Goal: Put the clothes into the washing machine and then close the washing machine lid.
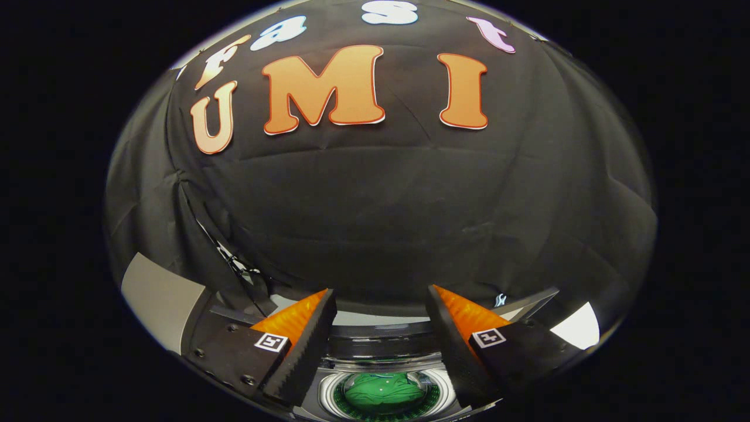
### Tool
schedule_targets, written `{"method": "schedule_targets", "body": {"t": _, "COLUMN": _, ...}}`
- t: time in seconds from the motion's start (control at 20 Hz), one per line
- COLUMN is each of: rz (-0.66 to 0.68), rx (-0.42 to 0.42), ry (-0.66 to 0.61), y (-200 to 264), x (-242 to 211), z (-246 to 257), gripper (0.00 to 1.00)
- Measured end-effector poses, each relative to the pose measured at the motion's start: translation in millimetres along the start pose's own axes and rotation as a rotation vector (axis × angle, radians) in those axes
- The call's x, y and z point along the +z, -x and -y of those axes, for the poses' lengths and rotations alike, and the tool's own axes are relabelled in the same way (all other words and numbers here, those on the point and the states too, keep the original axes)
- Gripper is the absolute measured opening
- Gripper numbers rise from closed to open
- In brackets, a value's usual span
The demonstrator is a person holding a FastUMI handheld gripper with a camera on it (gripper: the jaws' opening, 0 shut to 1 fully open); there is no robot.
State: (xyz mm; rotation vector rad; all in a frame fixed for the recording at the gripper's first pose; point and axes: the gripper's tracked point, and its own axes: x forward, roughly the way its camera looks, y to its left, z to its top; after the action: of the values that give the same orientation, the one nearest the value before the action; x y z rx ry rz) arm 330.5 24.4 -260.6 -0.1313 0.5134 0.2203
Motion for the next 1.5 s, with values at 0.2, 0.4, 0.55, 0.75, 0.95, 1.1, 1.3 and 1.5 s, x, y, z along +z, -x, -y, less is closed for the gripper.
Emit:
{"method": "schedule_targets", "body": {"t": 0.2, "rz": 0.000, "rx": -0.004, "ry": 0.004, "y": 14.0, "x": -7.4, "z": -0.2, "gripper": 0.98}}
{"method": "schedule_targets", "body": {"t": 0.4, "rz": -0.023, "rx": -0.008, "ry": 0.003, "y": 30.8, "x": -18.6, "z": 0.1, "gripper": 0.98}}
{"method": "schedule_targets", "body": {"t": 0.55, "rz": -0.031, "rx": -0.010, "ry": 0.006, "y": 43.2, "x": -26.9, "z": -0.4, "gripper": 0.98}}
{"method": "schedule_targets", "body": {"t": 0.75, "rz": -0.034, "rx": 0.001, "ry": 0.008, "y": 57.8, "x": -38.4, "z": -1.9, "gripper": 0.98}}
{"method": "schedule_targets", "body": {"t": 0.95, "rz": -0.054, "rx": 0.015, "ry": 0.006, "y": 74.3, "x": -56.7, "z": -1.8, "gripper": 0.98}}
{"method": "schedule_targets", "body": {"t": 1.1, "rz": -0.078, "rx": 0.027, "ry": 0.001, "y": 86.5, "x": -73.7, "z": -2.3, "gripper": 0.99}}
{"method": "schedule_targets", "body": {"t": 1.3, "rz": -0.173, "rx": 0.034, "ry": -0.032, "y": 101.8, "x": -130.3, "z": -2.1, "gripper": 0.98}}
{"method": "schedule_targets", "body": {"t": 1.5, "rz": -0.291, "rx": 0.036, "ry": -0.067, "y": 118.1, "x": -204.4, "z": 3.6, "gripper": 0.98}}
